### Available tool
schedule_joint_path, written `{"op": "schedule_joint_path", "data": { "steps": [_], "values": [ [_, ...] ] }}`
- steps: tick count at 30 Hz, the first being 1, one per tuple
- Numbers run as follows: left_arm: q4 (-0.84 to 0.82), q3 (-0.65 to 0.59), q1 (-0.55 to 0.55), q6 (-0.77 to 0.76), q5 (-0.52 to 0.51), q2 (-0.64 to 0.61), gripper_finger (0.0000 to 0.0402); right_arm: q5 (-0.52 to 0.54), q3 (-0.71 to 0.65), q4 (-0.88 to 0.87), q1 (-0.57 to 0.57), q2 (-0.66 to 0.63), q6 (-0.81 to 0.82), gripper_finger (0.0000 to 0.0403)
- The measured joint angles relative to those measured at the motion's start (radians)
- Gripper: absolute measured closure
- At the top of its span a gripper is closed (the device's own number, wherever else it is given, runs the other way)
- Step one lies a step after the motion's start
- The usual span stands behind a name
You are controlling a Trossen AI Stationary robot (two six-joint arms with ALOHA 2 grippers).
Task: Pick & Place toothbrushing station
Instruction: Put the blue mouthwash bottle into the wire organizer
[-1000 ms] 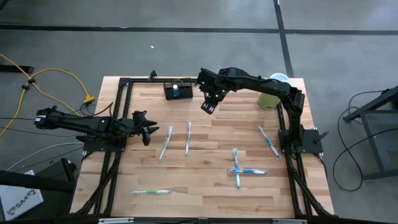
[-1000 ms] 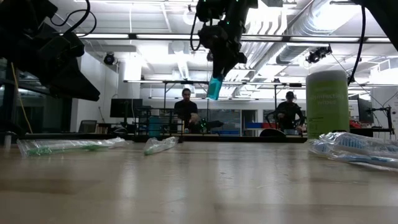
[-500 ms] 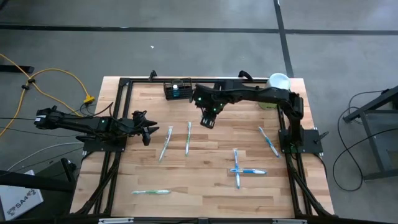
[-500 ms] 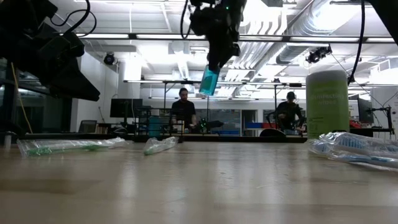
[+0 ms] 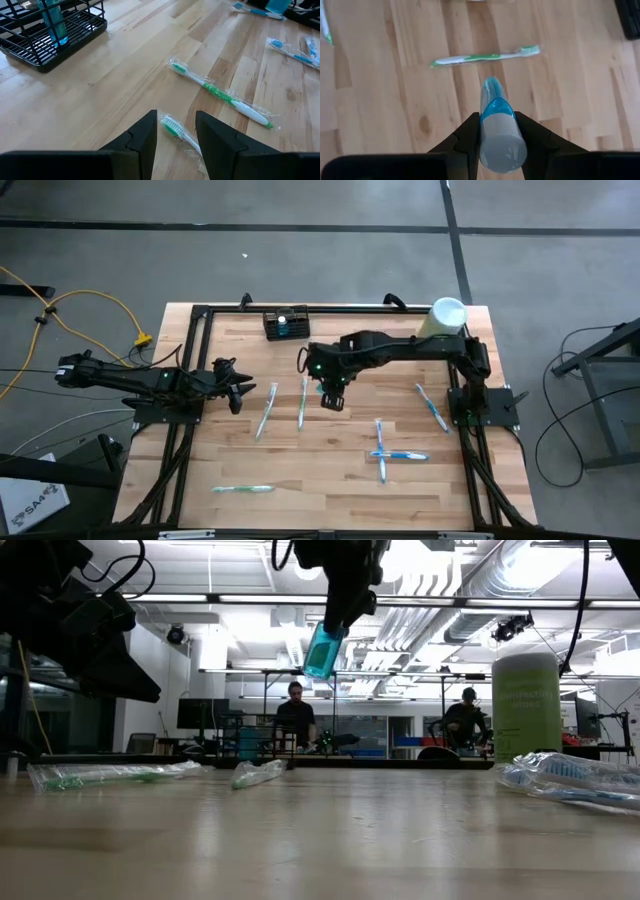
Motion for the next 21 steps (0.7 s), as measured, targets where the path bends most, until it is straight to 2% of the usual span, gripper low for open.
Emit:
{"op": "schedule_joint_path", "data": {
  "steps": [21],
  "values": [
    [0.011,0.0,0.0,-0.002,0.0,0.0,0.027,-0.005,0.0,0.045,0.089,0.0,0.029,0.0309]
  ]
}}
